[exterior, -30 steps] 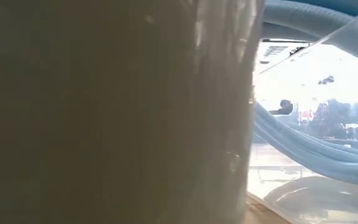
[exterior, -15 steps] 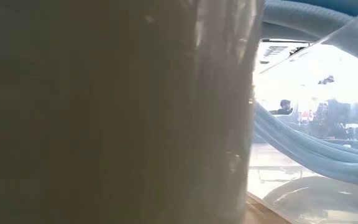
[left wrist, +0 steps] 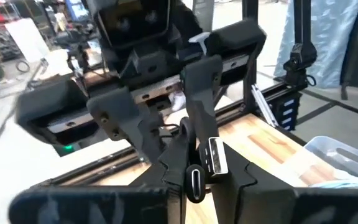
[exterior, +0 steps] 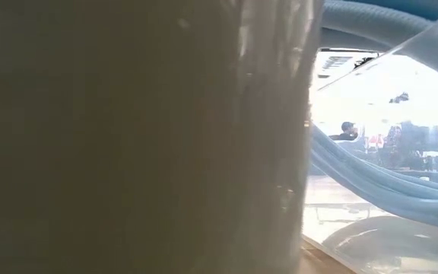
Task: Pick & Place USB Port
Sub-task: Put the black charger cable into the gray bin
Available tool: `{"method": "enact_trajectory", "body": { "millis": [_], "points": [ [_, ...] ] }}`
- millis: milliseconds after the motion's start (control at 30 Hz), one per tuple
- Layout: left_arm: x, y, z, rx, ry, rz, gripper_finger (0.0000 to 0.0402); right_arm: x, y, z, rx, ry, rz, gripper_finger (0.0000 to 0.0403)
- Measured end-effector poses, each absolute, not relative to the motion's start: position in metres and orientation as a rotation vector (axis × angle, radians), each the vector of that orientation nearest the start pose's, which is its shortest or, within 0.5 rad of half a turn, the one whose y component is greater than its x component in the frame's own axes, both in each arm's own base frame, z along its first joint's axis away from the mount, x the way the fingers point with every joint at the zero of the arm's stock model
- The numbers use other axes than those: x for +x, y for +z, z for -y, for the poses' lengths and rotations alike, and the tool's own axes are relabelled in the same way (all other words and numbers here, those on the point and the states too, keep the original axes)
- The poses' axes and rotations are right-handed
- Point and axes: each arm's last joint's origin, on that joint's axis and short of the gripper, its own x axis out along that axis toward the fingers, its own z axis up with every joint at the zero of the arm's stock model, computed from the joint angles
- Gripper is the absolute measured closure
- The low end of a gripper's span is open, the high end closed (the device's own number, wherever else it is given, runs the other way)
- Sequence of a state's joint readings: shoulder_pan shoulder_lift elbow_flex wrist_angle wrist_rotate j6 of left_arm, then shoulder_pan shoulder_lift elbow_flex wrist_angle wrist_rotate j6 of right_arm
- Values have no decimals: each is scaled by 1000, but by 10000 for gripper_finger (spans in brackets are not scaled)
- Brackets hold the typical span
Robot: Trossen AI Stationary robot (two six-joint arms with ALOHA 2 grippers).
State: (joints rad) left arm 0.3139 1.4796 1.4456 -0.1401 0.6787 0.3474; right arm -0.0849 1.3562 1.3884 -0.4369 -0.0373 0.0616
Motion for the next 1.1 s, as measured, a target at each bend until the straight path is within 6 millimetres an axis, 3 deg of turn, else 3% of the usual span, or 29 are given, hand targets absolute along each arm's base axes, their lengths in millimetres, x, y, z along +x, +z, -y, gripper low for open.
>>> {"method": "enact_trajectory", "body": {
  "millis": [233,367,500,700,1100],
  "points": [
    [289,423,-77,328,-299,-108,364,278,406,24,80,-105,-344,206],
    [263,432,-69,306,-278,-165,364,260,419,22,59,-101,-307,198],
    [247,436,-49,195,-270,-229,364,242,428,22,49,-133,-284,198],
    [236,443,0,74,-262,-257,364,220,438,21,44,-163,-263,198],
    [230,422,120,-180,-5,-345,364,182,446,17,48,-138,-277,198]
  ]
}}
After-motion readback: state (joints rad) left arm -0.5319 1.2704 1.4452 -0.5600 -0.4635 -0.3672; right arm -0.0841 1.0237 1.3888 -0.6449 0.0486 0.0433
